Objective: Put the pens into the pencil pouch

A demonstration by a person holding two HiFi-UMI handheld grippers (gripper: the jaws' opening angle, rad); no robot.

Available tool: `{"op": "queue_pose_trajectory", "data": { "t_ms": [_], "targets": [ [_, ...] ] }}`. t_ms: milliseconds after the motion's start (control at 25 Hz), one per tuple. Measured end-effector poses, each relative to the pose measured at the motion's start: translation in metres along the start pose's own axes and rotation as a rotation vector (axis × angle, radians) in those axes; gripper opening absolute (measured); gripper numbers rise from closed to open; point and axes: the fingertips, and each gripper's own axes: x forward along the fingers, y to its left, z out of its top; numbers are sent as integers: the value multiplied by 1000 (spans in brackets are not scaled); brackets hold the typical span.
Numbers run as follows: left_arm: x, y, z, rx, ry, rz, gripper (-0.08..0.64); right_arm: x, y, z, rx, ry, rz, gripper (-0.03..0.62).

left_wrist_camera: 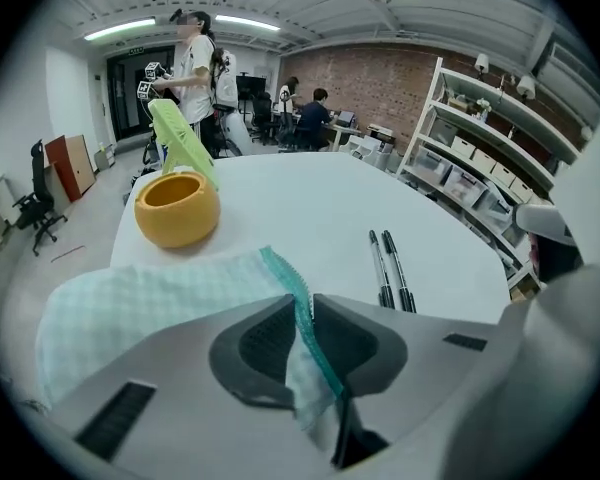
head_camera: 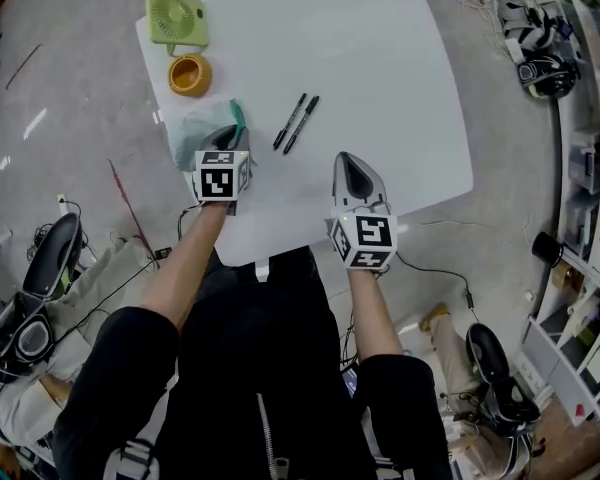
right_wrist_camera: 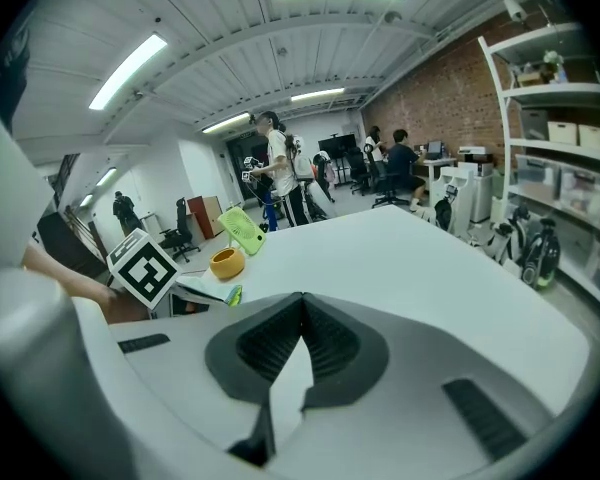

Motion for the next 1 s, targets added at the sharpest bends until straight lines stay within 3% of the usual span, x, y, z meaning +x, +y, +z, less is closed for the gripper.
{"op": "queue_pose_trajectory", "data": {
  "t_ms": [280, 440, 720, 1000],
  "targets": [
    [-20, 2, 7, -68, -72, -47, 58, 13, 7, -3, -13, 24, 30, 8],
    [-32, 0, 15, -78, -109, -83, 55, 23, 10, -3, -74, 53, 85, 8],
    [-44, -3, 27, -85, -137, -151, 54, 51, 11, -5, -327, 157, 227, 65],
    [-45, -2, 24, -92, -123, -175, 54, 74, 26, -12, -656, 230, 436, 154]
  ]
}}
